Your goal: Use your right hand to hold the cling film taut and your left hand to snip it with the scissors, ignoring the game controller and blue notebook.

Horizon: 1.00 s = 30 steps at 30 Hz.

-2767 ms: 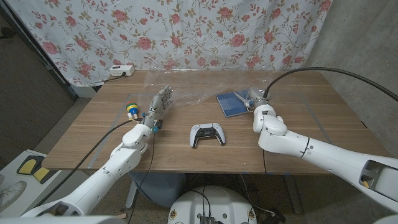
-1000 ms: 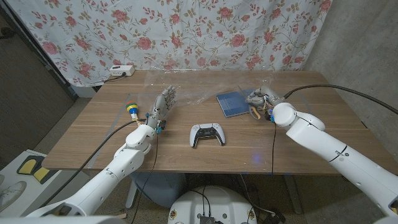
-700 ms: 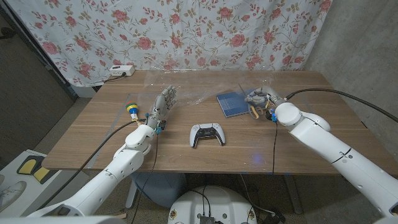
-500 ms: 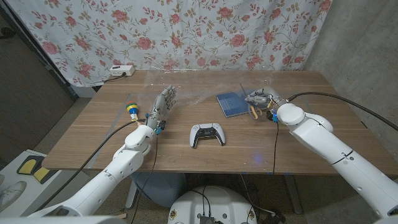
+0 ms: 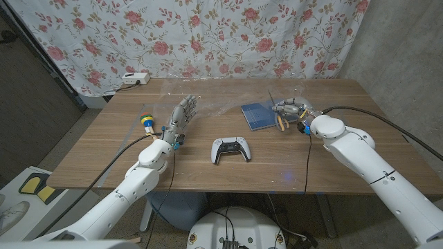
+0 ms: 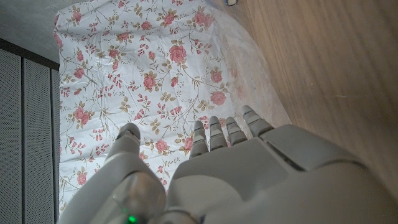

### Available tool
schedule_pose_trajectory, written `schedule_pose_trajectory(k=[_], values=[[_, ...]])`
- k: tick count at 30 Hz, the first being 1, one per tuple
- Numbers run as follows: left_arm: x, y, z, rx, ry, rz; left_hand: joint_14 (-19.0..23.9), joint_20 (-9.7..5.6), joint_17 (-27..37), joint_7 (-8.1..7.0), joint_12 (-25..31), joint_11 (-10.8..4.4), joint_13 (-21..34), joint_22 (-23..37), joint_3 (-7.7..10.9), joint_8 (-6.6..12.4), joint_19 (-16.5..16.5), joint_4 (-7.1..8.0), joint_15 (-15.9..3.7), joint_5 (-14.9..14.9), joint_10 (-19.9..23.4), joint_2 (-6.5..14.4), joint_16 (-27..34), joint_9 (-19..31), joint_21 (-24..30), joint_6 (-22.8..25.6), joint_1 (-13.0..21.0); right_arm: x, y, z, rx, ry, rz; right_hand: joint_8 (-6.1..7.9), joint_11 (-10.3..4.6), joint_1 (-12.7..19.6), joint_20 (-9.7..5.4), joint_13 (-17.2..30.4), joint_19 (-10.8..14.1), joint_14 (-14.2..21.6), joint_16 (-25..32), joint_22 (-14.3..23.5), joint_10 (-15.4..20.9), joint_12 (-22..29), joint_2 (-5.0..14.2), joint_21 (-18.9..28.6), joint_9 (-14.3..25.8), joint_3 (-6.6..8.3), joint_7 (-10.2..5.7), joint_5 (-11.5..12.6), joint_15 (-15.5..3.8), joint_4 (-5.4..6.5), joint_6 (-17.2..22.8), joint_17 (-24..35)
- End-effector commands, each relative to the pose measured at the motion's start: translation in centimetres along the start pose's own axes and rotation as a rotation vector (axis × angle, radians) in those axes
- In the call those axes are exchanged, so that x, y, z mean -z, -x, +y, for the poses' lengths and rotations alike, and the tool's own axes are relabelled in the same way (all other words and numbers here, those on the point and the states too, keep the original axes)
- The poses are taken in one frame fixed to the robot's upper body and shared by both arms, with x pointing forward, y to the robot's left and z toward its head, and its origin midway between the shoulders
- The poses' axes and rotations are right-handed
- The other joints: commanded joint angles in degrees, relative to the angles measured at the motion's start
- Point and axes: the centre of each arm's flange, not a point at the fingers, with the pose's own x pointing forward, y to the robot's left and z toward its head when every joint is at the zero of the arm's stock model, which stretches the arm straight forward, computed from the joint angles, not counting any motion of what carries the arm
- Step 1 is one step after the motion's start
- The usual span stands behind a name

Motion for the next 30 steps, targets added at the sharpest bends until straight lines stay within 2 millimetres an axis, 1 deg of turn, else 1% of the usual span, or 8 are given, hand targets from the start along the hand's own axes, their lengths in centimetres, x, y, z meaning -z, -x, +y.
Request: schedule_pose_trajectory(k=[1, 14, 17, 20, 24, 26, 29, 30], values=[[0.15, 0.04, -0.15, 0.004, 0.001, 0.007, 0.31, 0.12, 0.34, 0.04, 0.26, -0.16, 0.32, 0.10, -0.05, 0.34, 0.16, -0.04, 0.28, 0.17, 0.55, 0.22, 0.42, 0.24, 0.52, 0.23, 0.20, 0.02, 0.56, -1.06, 0.010, -0.047, -0.007, 0.15, -6.78, 0.87, -0.03, 0.18, -0.03, 0.59, -0.02, 0.07, 7.04, 0.29, 0.81, 0.53, 0.23, 0.15, -1.39, 0.57, -9.57, 0.28, 1.51, 0.39], [0.21, 0.05, -0.16, 0.005, 0.003, 0.007, 0.30, 0.13, 0.35, -0.03, 0.25, -0.07, 0.35, 0.10, -0.07, 0.29, 0.17, -0.04, 0.25, 0.17, 0.58, 0.25, 0.38, 0.25, 0.52, 0.28, 0.20, 0.40, 0.80, -1.64, 0.000, -0.154, -0.021, 0.07, -6.78, 0.91, 0.00, 0.14, -0.17, 0.73, -0.24, 0.06, 7.10, 0.33, 0.77, 1.02, 0.24, 0.11, -1.38, 0.79, -9.60, 0.29, 1.51, 0.64], [0.13, 0.08, -0.23, 0.001, 0.003, 0.003, 0.41, 0.17, 0.36, -0.03, 0.68, -1.72, 0.37, 0.10, -0.09, 0.23, 0.20, -0.03, 0.13, 0.18, 1.77, 0.27, 0.40, 0.25, 0.53, 0.29, 0.20, 0.31, 0.86, -1.76, -0.003, -0.179, -0.028, 0.04, -6.78, 0.89, 0.01, 0.10, -0.28, 0.77, -0.27, 0.06, 7.06, 0.30, 0.77, 1.14, 0.25, 0.07, -1.35, 0.85, -9.57, 0.32, 1.51, 0.75], [0.03, 0.08, -0.33, 0.002, 0.005, -0.001, 0.30, 0.16, 0.36, 0.05, 0.93, -2.69, 0.37, 0.10, -0.10, 0.29, 0.17, -0.04, 0.00, 0.18, 2.53, 0.28, 0.35, 0.25, 0.51, 0.51, 0.20, 0.25, 0.89, -1.86, -0.009, -0.208, -0.037, 0.04, -6.79, 0.91, -0.08, 0.13, -0.40, 0.74, -0.37, 0.06, 7.06, 0.33, 0.81, 1.26, 0.25, 0.08, -1.37, 0.91, -9.58, 0.33, 1.55, 0.81], [-0.12, 0.07, -0.50, 0.008, 0.004, -0.005, 0.29, 0.13, 0.36, 0.12, 0.94, -2.26, 0.37, 0.10, -0.10, 0.35, 0.21, -0.04, -0.08, 0.19, 2.65, 0.30, 0.34, 0.26, 0.52, 0.76, 0.21, 0.09, 0.94, -1.90, -0.021, -0.249, -0.050, 0.01, -6.77, 0.93, -0.07, 0.19, -0.42, 0.74, -0.47, 0.05, 7.08, 0.38, 0.76, 1.44, 0.26, 0.06, -1.34, 0.98, -9.60, 0.31, 1.56, 0.88], [-0.23, 0.05, -0.61, 0.012, 0.002, -0.008, 0.26, 0.14, 0.36, 0.35, 0.94, -2.26, 0.37, 0.10, -0.09, 0.44, 0.18, -0.05, -0.09, 0.19, 2.73, 0.32, 0.33, 0.26, 0.51, 1.04, 0.22, -0.10, 1.00, -1.95, -0.021, -0.264, -0.059, 0.02, -6.82, 0.93, -0.04, 0.11, -0.50, 0.75, -0.53, 0.05, 7.11, 0.35, 0.78, 1.48, 0.26, 0.07, -1.36, 1.01, -9.58, 0.32, 1.60, 0.89], [-0.36, 0.01, -0.78, 0.018, 0.002, -0.011, 0.27, 0.16, 0.36, 0.19, 1.15, -2.76, 0.37, 0.10, -0.08, 0.54, 0.17, -0.05, -0.05, 0.20, 3.37, 0.36, 0.33, 0.28, 0.51, 1.43, 0.25, -0.35, 1.10, -2.01, -0.019, -0.279, -0.069, 0.02, -6.79, 0.93, -0.09, 0.01, -0.56, 0.78, -0.57, 0.04, 7.19, 0.33, 0.75, 1.59, 0.28, 0.04, -1.33, 1.05, -9.60, 0.32, 1.62, 0.97], [-0.37, -0.01, -0.83, 0.018, 0.001, -0.012, 0.27, 0.15, 0.36, 0.21, 1.17, -2.56, 0.37, 0.10, -0.07, 0.57, 0.16, -0.05, -0.04, 0.21, 3.46, 0.38, 0.33, 0.28, 0.50, 1.53, 0.27, -0.41, 1.13, -2.02, -0.022, -0.286, -0.074, 0.03, -6.80, 0.91, -0.06, -0.02, -0.57, 0.79, -0.55, 0.04, 7.20, 0.32, 0.75, 1.61, 0.28, 0.02, -1.36, 1.05, -9.58, 0.34, 1.66, 1.01]])
